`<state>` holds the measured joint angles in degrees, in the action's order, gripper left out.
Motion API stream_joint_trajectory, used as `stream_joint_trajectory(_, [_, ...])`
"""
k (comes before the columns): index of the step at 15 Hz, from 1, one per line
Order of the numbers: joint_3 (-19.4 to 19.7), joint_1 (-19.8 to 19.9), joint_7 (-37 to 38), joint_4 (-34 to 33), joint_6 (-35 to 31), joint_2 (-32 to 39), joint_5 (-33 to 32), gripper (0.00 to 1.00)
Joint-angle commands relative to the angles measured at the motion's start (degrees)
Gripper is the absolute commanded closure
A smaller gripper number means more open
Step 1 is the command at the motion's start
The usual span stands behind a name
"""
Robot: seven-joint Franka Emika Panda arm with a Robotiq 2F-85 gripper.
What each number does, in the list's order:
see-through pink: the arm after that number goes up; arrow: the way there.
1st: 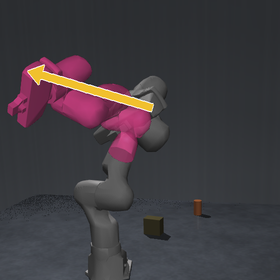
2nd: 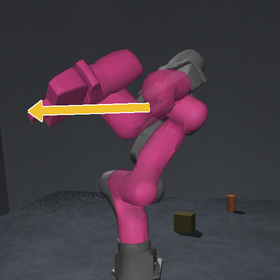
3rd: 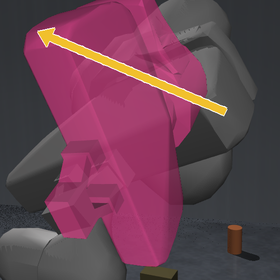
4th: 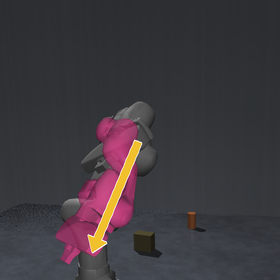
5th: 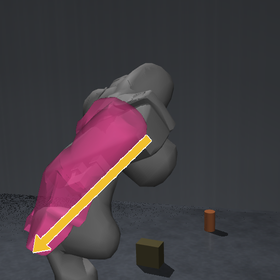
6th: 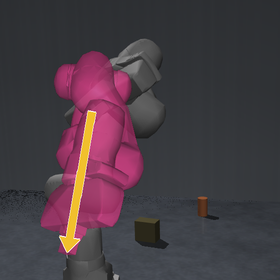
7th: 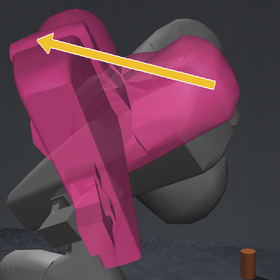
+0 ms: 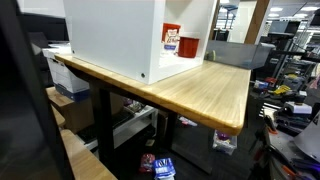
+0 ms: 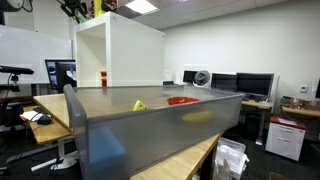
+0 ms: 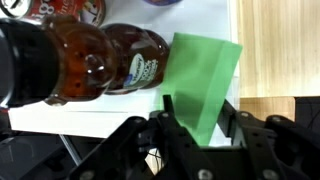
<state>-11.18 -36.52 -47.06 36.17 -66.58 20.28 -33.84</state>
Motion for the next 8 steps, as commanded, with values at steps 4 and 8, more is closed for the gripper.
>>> stream_joint_trajectory(4, [1.92, -2.55, -3.70, -4.20, 1.26, 0.96, -2.54, 0.97])
stream_joint_trajectory(8, [2.97, -3.19, -4.07, -5.31, 1.78, 1.65, -2.55, 0.94])
